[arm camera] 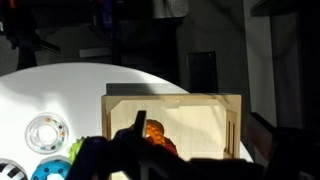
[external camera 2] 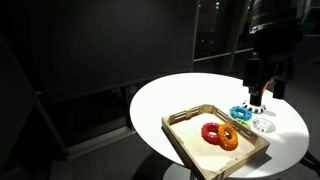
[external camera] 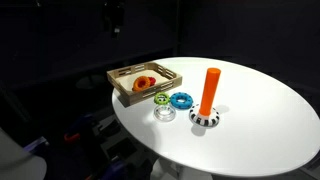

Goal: Put the blue ring on the tray

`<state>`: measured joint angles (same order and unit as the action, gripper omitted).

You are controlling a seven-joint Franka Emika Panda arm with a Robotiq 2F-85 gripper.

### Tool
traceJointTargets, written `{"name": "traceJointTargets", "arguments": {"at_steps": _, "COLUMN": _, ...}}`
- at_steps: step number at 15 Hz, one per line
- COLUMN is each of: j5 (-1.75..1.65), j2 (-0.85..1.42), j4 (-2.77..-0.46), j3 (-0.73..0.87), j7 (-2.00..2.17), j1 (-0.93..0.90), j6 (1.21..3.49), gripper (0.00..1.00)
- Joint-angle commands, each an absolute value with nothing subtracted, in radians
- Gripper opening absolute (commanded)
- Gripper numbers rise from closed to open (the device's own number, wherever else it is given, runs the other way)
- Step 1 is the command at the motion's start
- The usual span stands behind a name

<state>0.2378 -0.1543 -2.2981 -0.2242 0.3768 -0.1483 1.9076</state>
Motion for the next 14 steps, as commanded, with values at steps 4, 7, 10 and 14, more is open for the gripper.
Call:
{"name": "traceJointTargets", "arguments": {"at_steps": 4, "j5": 0.236, "j2": -0.154, "j4": -2.295, "j3": -0.217, "j7": 0.378, "j1": -0.156, "j6": 1.905, "gripper": 1.00}}
{"name": "traceJointTargets", "arguments": {"at_steps": 7, "j5": 0.217, "j2": -0.145, "j4": -2.277, "j3": -0.215, "j7": 0.388, "j1": -0.150, "j6": 1.902, "gripper": 1.00}}
{"name": "traceJointTargets", "arguments": {"at_steps": 10, "j5": 0.183, "j2": -0.128, "j4": -2.246, "j3": -0.209, "j7": 0.405, "j1": -0.142, "j6": 1.900, "gripper": 1.00}}
{"name": "traceJointTargets", "arguments": {"at_steps": 14, "j5": 0.105, "j2": -0.098, "j4": -2.213, "j3": -0.201, "j7": 0.466, "j1": -0.127, "j6": 1.932, "gripper": 1.00}}
